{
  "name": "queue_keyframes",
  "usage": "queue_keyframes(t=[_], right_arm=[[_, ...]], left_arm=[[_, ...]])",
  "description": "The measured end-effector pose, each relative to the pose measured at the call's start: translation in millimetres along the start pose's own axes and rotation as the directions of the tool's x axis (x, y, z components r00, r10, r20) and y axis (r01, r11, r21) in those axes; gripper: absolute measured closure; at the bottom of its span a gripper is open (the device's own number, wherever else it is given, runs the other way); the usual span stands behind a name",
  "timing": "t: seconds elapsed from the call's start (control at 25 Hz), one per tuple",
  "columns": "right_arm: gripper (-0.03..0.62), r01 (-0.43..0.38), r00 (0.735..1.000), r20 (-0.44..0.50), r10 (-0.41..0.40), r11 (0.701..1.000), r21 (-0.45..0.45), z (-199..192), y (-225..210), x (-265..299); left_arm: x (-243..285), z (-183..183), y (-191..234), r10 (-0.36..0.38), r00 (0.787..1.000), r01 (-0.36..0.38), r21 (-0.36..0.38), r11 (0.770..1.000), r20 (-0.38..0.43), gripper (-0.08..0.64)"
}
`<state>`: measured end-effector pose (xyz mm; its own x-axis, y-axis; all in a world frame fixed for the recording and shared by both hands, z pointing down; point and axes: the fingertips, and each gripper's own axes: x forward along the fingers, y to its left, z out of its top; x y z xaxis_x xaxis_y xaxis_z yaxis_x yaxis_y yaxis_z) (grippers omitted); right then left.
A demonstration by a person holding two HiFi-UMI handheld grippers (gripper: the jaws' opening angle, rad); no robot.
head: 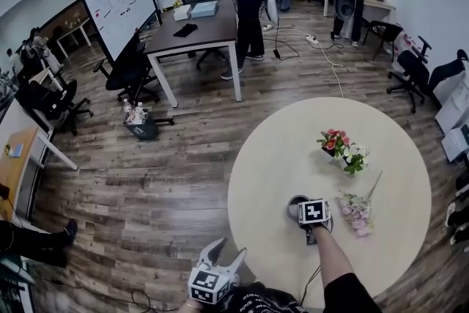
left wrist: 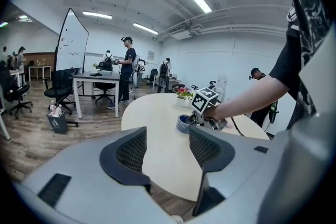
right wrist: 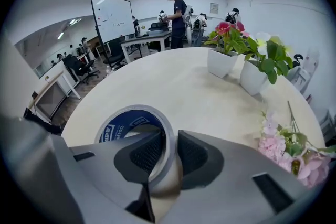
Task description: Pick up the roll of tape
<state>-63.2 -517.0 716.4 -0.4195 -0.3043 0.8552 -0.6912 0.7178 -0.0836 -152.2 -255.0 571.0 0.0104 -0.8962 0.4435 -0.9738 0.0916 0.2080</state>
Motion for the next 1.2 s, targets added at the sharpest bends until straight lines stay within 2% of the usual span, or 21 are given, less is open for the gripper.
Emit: queue_keyframes(t=[0.04,0.16,0.28,0.32,0.44,0.56,0.8,1.0,1.2], right_arm=[[0.51,-0.012,1.0,-0.003,0.012,1.0,-0.005,-0.6,3.0,0.3],[0.517,0.063,0.998,0.0,-0.063,0.995,-0.077,2.2,-10.4,-1.9],[0.517,-0.03,1.0,-0.009,0.03,0.999,-0.034,-2.7,4.6,2.1],[0.517,-0.008,1.0,-0.003,0.008,0.999,-0.048,-2.0,-0.3,1.4],[0.522,0.087,0.995,0.044,-0.085,0.995,-0.048,3.3,-17.3,-6.2],[0.522,0.086,0.99,0.108,-0.085,0.996,-0.007,13.0,-13.5,-17.5],[0.522,0.087,0.974,0.21,-0.085,0.996,0.003,32.6,-4.5,-47.8],[0.523,0.104,0.959,0.266,-0.097,0.994,-0.012,33.9,2.9,-75.5],[0.522,0.104,0.941,0.324,-0.103,0.994,0.016,29.6,11.9,-109.1]], left_arm=[[0.8,0.3,-0.3,-0.002,1.0,0.002,0.003,1.0,-0.002,0.287],[0.8,1.1,-0.1,-0.006,1.0,0.006,0.007,1.0,-0.009,0.287],[1.5,-0.9,-0.9,-0.007,1.0,0.007,0.005,1.0,-0.012,0.287],[1.5,-1.3,-1.1,-0.008,1.0,0.008,0.005,1.0,-0.012,0.287],[-0.6,-1.8,-0.8,-0.013,1.0,0.013,0.009,1.0,-0.011,0.287],[-4.8,-1.9,1.2,-0.017,1.0,0.017,0.007,1.0,-0.002,0.287],[-4.0,1.5,-2.3,-0.06,0.998,0.06,0.018,0.998,0.012,0.287],[-7.7,0.5,-10.4,-0.103,0.994,0.102,0.021,0.995,0.029,0.287],[-12.2,-2.7,-18.2,-0.144,0.989,0.143,0.029,0.989,0.037,0.287]])
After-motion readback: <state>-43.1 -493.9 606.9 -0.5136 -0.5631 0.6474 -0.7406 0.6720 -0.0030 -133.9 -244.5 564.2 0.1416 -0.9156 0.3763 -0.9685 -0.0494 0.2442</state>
